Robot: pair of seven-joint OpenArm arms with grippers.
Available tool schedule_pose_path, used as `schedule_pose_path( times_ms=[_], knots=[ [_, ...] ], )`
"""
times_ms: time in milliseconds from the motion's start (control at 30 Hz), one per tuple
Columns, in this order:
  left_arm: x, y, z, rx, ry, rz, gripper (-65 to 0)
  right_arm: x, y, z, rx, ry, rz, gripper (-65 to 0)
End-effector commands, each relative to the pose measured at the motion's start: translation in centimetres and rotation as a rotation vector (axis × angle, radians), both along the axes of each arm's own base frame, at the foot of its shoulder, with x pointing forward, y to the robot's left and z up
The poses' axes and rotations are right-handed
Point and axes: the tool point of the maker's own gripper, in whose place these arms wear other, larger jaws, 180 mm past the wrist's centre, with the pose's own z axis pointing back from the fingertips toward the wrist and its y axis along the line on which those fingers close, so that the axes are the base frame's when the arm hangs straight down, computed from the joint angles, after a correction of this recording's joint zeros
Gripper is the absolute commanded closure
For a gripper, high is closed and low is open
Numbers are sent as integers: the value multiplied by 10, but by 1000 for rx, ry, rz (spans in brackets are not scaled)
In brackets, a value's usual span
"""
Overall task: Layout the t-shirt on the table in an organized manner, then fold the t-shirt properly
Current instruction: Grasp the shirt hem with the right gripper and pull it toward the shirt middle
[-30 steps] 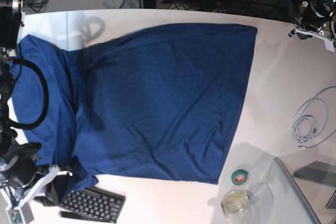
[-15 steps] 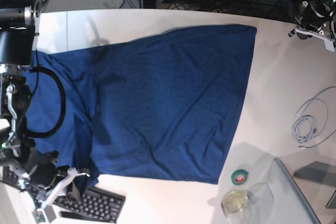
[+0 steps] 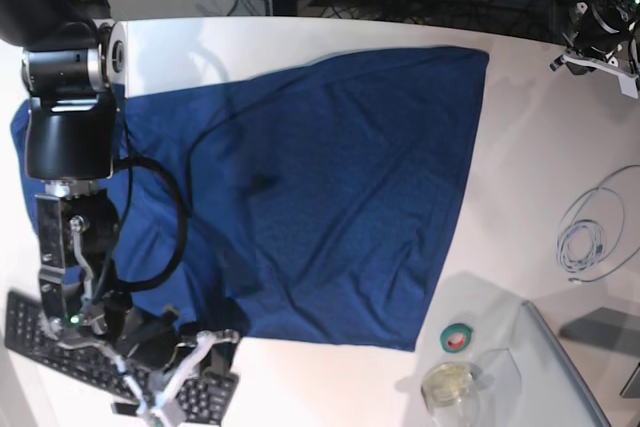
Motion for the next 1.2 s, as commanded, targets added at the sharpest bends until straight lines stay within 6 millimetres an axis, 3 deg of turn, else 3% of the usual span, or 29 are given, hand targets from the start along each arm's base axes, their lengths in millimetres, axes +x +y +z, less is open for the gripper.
schedule_pose_path(
  times_ms=[0, 100, 167, 367, 533, 700, 800, 867, 933, 967, 1100, 1167],
  knots=[
    [5, 8, 11, 30, -25, -8, 0, 9, 15, 23, 12, -61, 38, -2],
    [5, 8, 10, 29, -24, -8, 0, -2, 48, 16, -34, -59, 136, -2],
    [5, 8, 10, 29, -24, -8, 0, -3, 69, 22, -5, -97, 164, -2],
    [4, 8, 10, 28, -23, -7, 0, 13, 63, 28, 24, -100, 74, -2],
    [4, 8, 9, 27, -22, -6, 0, 15, 68, 31, 36, -102, 73, -2],
    [6, 8, 10, 27, -27, -6, 0, 18, 67, 14, 30, -45, 62, -12],
    [7, 7, 9, 26, -27, -7, 0, 18, 78, 7, 40, -12, 72, -119],
    [7, 7, 9, 25, -28, -8, 0, 18, 78, 4, 37, 3, 72, -281],
    [9, 6, 10, 25, -31, -12, 0, 19, 78, 6, 38, -5, 72, -405],
    [9, 6, 10, 24, -29, -12, 0, 20, 76, 11, 41, -20, 69, -425],
    [7, 6, 9, 25, -26, -13, 0, 13, 42, 16, -7, -78, 40, -357],
    [6, 5, 9, 26, -23, -17, 0, -2, 19, 8, -48, -87, 19, -323]
  ],
)
